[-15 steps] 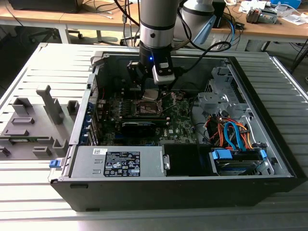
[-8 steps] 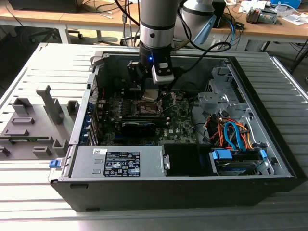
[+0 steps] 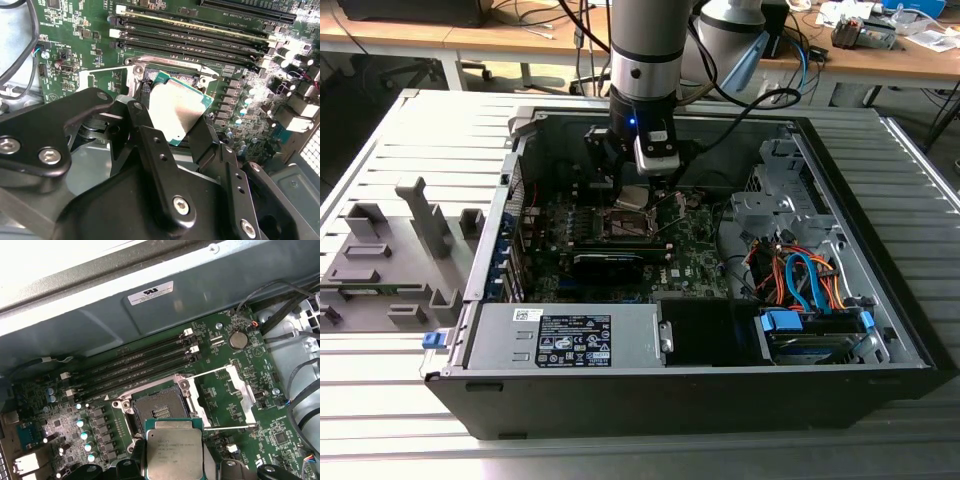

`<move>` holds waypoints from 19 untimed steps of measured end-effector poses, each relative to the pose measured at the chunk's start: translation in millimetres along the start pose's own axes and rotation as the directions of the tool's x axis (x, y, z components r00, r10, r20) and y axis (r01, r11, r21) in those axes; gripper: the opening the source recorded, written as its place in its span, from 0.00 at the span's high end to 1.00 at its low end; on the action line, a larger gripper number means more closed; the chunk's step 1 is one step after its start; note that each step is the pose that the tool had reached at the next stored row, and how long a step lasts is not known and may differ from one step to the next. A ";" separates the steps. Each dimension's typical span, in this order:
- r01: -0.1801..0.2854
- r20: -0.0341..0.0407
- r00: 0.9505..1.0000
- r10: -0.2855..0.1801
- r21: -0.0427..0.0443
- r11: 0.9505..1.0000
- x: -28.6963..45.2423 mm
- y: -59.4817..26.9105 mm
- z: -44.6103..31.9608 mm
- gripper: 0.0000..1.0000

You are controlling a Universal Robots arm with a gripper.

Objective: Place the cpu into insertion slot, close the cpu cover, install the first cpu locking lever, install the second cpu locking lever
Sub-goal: 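Place the cpu into insertion slot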

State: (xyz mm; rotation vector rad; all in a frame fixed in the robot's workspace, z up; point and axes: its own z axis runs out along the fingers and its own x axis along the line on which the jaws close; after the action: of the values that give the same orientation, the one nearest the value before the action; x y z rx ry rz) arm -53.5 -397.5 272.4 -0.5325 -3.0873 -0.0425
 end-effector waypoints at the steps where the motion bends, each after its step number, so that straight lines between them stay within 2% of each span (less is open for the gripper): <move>1: -0.002 0.000 1.000 0.002 0.000 1.000 0.0 0.0 0.1 0.46; 19: -0.044 0.003 0.999 0.044 0.005 0.999 0.0 0.0 0.6 0.46</move>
State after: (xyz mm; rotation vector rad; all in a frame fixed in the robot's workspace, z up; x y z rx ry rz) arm -53.5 -397.5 271.8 -0.6001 -3.0767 -0.0329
